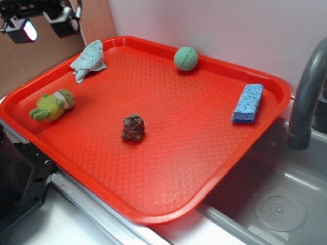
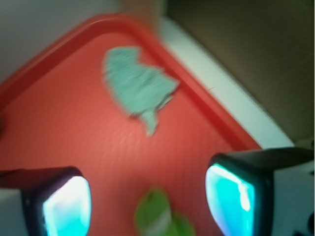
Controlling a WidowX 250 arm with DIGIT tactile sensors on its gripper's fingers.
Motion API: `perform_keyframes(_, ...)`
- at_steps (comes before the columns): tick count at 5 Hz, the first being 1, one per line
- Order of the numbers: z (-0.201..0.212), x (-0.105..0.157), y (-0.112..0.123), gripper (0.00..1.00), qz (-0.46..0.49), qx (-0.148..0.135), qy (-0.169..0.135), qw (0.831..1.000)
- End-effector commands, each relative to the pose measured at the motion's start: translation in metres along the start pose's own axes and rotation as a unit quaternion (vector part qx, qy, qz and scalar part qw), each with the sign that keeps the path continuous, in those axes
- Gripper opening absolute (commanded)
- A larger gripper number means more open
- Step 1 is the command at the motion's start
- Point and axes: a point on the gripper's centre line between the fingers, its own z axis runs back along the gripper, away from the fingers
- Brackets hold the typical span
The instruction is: Grab the blue cloth.
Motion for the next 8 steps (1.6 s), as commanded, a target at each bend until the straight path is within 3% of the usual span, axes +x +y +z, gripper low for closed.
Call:
perform_keyframes(1, -0.027, 0.023, -0.013, 1.00, 0.052, -0.009, -0.052, 0.997)
perform_keyframes(2, -0.042, 0.031, -0.013, 1.00, 0.025, -0.018, -0.040, 0.999)
perform_keyframes(3, -0.059, 0.040, -0.014, 1.00, 0.010, -0.001, 0.004, 1.000)
perform_keyframes(4, -0.079, 0.050, -0.011, 1.00, 0.007, 0.000, 0.029, 1.000)
perform_keyframes(5, -0.090, 0.056, -0.011, 1.00, 0.004, 0.015, 0.035, 0.999)
perform_keyframes(6, -0.091, 0.059, -0.007, 0.83, 0.013, 0.024, 0.032, 0.999)
perform_keyframes(7, -0.090, 0.062, 0.000, 0.00, 0.025, 0.022, 0.030, 0.999)
perform_keyframes(8, -0.083, 0.062, 0.005, 0.00, 0.036, 0.021, 0.021, 0.999)
